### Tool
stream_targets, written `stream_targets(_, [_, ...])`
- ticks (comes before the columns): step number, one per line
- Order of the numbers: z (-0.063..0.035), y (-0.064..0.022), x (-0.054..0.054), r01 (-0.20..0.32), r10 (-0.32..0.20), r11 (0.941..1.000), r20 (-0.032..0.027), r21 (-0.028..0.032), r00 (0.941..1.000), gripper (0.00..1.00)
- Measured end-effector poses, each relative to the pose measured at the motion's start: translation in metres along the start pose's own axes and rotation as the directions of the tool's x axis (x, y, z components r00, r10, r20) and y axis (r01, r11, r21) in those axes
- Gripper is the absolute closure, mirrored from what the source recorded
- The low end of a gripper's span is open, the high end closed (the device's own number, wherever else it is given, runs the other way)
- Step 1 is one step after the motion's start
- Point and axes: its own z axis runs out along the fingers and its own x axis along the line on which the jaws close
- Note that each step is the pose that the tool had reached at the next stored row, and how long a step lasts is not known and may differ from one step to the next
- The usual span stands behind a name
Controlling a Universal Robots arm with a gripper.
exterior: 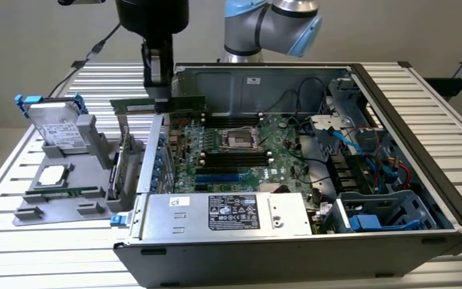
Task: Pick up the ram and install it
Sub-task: 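Pick up the ram and move it above insertion slot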
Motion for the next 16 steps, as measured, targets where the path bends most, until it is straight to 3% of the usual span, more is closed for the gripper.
stream_targets(16, [0.0013,-0.0433,-0.006,0.0,0.0,1.0,0.0003,0.001,1.0,0.85])
